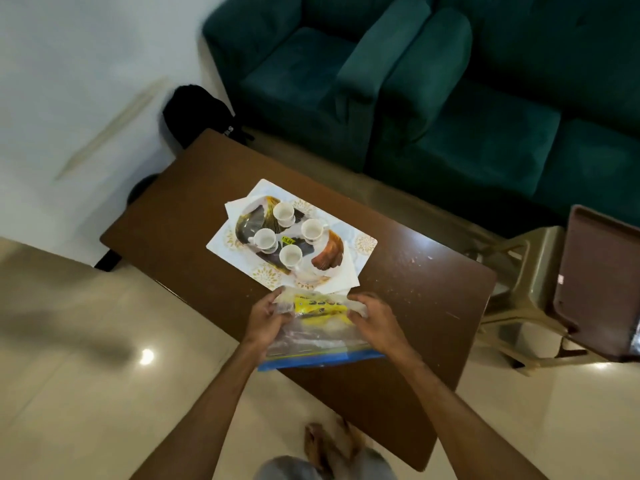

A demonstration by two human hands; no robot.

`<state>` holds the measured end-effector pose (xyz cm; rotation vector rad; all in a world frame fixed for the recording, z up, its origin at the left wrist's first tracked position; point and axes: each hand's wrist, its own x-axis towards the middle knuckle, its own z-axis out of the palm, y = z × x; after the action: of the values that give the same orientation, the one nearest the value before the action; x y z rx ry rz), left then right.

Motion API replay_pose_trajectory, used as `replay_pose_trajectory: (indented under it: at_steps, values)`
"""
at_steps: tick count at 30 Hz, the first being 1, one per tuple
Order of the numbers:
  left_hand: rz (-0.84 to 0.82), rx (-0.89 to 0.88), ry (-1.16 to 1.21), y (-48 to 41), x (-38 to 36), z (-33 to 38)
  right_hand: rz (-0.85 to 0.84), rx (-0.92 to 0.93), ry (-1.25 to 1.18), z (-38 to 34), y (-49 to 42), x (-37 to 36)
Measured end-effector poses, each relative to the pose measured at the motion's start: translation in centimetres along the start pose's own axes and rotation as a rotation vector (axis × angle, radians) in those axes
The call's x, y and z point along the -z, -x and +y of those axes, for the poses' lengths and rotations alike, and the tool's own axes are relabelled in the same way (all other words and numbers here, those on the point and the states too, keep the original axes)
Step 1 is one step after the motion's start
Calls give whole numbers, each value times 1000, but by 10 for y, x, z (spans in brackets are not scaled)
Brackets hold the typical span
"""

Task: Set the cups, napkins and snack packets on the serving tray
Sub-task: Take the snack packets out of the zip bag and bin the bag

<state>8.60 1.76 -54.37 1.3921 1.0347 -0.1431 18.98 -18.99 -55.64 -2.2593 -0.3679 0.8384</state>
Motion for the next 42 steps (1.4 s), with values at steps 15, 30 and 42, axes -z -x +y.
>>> replay_pose_trajectory:
  at_steps: [15,30,42]
  values:
    - [-264,295,8,-136,122,29,-150,154,150,-117,-33,-109]
    - [-294,104,152,-63,142,28,155,-208,-543,-167,-29,-149]
    - [-122,-213,-109,-32,125,7,168,-191,-659,-158,-4,-158]
